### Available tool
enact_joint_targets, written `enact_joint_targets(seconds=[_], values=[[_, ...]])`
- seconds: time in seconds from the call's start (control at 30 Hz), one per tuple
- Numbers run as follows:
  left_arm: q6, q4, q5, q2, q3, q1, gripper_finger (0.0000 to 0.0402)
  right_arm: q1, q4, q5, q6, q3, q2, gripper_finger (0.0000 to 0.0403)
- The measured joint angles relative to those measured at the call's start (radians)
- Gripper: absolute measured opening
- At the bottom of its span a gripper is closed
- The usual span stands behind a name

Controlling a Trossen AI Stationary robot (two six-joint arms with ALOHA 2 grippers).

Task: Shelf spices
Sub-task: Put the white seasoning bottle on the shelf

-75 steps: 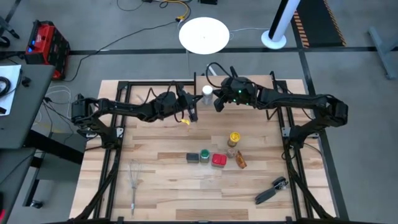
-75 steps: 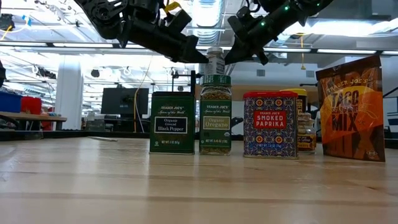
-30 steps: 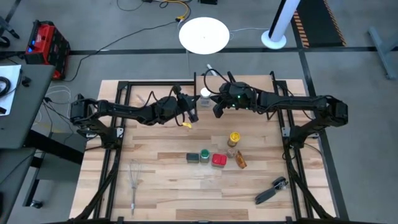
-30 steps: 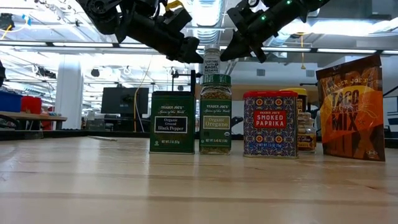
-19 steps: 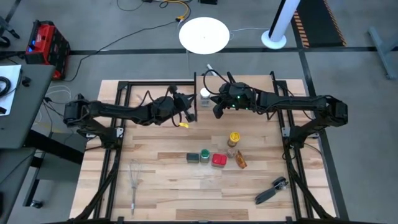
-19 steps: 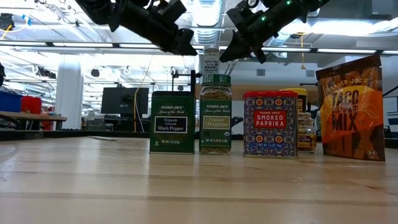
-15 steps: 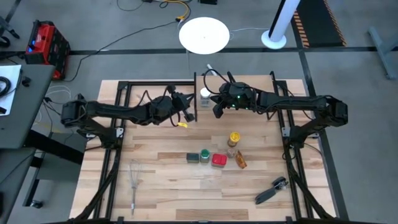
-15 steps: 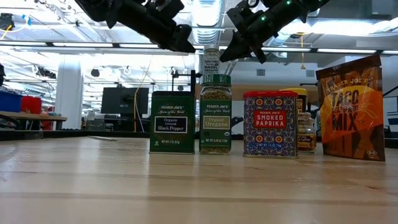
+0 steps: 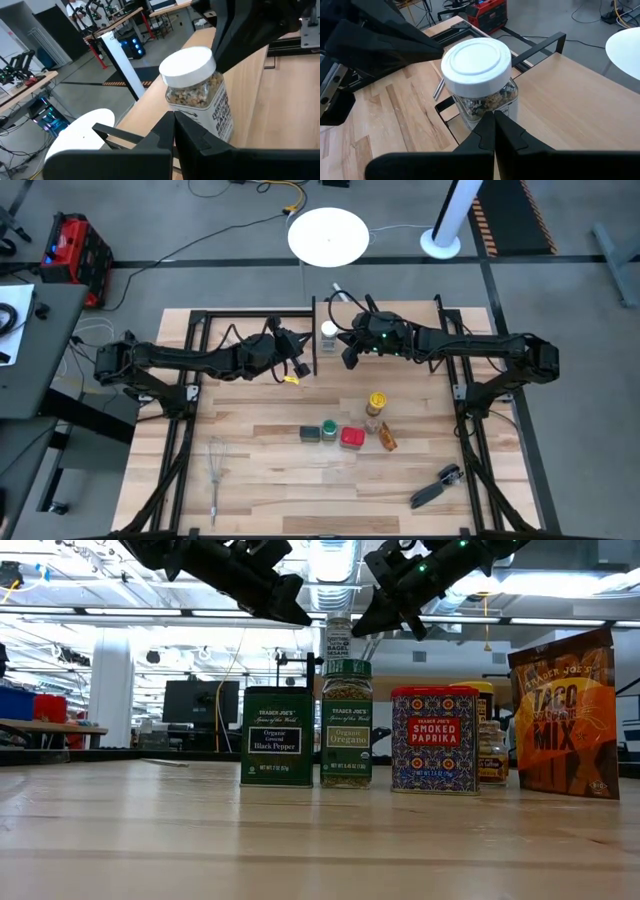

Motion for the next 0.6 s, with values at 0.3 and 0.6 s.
enact_joint_targets(seconds=[0.3,0.6], values=[[-0.028,-0.029,0.032,0.0,0.0,0.0,0.0,-0.038,-0.007,0.0,0.003,0.0,0.0,0.0002],[-0.071,-0.028,0.114,0.0,0.0,0.0,0.0,-0.046,0.025,0.0,-0.011,0.0,0.0,0.0002]])
